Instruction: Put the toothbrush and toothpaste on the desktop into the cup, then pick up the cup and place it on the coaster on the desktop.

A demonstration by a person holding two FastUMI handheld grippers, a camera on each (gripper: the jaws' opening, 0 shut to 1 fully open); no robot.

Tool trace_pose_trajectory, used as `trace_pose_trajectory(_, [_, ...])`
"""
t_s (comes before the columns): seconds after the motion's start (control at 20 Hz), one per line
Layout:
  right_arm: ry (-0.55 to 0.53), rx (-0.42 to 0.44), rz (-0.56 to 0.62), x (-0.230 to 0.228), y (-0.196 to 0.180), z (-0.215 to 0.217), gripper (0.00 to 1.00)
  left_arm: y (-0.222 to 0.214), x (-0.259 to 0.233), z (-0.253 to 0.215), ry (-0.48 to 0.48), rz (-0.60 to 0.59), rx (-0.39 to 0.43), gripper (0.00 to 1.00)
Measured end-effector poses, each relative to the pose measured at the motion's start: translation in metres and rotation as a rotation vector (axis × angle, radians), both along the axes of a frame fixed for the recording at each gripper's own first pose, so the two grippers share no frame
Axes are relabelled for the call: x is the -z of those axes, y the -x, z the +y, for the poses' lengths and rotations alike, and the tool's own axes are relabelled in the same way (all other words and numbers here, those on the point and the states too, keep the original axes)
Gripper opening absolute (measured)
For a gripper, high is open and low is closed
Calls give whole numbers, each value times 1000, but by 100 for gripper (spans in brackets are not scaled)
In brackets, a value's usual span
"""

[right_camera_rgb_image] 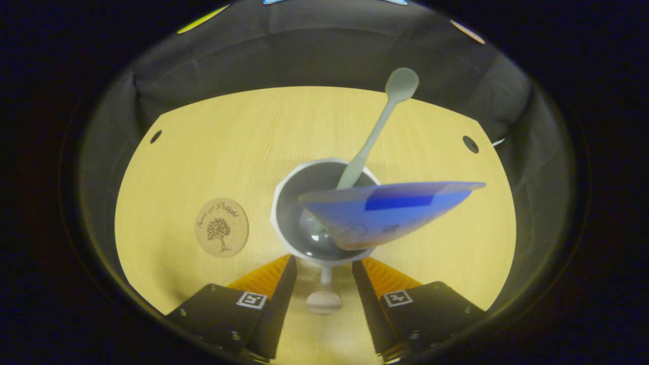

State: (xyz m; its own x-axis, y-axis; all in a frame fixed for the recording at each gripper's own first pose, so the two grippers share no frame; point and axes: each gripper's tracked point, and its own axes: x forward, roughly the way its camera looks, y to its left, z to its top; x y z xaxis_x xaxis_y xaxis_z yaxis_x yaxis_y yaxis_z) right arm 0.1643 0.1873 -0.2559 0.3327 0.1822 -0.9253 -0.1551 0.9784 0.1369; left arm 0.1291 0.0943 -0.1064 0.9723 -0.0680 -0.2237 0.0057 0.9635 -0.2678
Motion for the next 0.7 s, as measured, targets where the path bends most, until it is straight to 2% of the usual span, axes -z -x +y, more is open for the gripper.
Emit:
trace_pose_trajectory(0.05, [8,-11,4,0,2,0,64,1,1,2,0,1,-4,96])
trace_pose_trajectory(0.2, [23,-2,10,5,4,-3,32,3,4,5,-1,10,-11,96])
trace_pose_trajectory(0.35, [11,-14,2,4,3,-2,28,7,6,7,6,15,-19,99])
trace_pose_trajectory(0.5, [10,-32,-28,2,3,0,23,11,1,10,4,8,-29,96])
trace_pose_trajectory(0.7, [-9,-56,-78,-8,2,16,23,20,-4,18,-9,-3,-43,99])
